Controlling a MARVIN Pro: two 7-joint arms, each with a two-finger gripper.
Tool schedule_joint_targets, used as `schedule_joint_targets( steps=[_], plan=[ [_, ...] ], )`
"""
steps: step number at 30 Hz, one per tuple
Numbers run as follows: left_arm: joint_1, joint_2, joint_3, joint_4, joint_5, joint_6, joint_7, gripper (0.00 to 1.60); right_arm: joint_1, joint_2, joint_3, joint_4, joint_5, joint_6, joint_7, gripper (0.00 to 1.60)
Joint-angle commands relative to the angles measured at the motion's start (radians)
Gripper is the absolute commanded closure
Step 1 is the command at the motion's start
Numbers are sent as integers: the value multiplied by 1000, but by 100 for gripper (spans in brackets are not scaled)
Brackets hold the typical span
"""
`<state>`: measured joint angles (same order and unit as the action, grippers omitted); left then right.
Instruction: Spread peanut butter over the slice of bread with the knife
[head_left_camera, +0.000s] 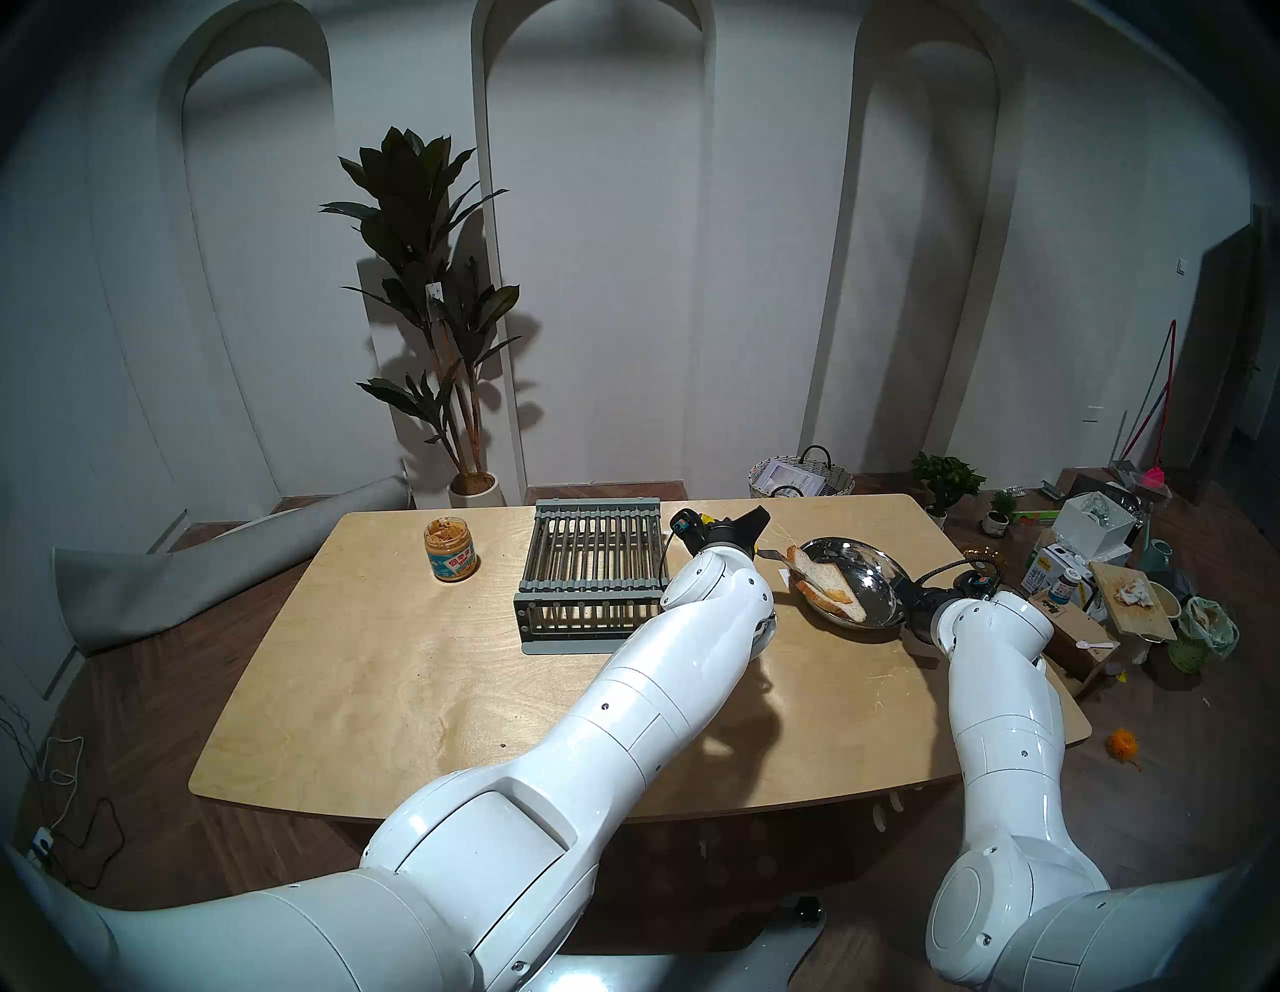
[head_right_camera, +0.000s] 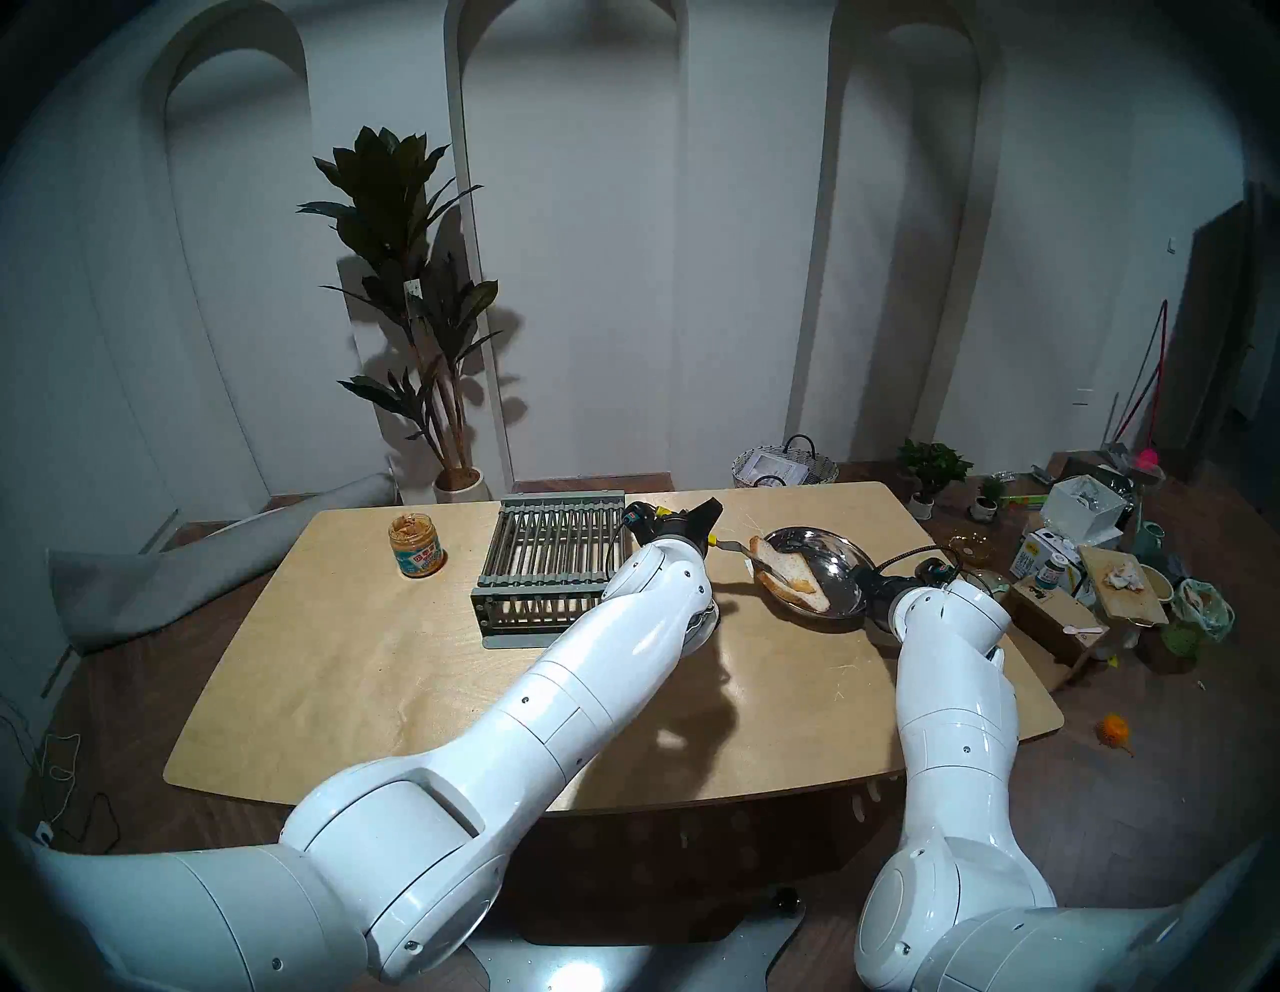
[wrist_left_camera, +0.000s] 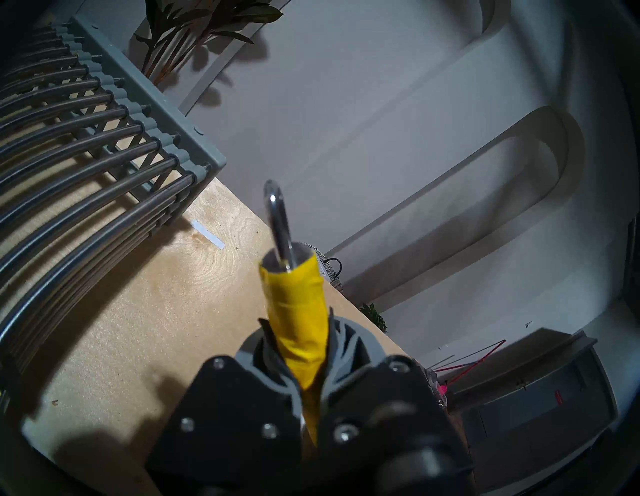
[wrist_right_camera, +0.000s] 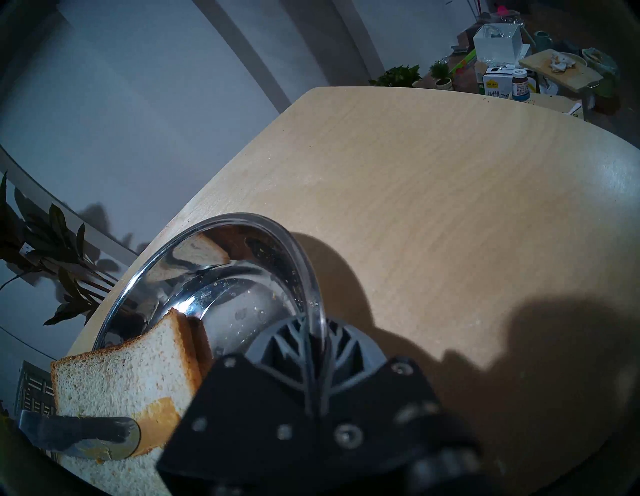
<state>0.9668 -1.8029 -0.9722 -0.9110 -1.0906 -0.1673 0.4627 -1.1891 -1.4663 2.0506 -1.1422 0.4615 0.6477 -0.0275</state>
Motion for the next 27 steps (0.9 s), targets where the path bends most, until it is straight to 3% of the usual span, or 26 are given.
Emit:
schedule_joint_targets(
  steps=[1, 27],
  plan=[
    [-29, 10, 1, -52, 14, 7, 15, 160, -9, 10, 8, 24, -6, -1, -10, 160],
    [-1, 60, 5, -194, 20, 36, 46, 160, 2, -11, -9, 16, -19, -6, -18, 160]
  ],
)
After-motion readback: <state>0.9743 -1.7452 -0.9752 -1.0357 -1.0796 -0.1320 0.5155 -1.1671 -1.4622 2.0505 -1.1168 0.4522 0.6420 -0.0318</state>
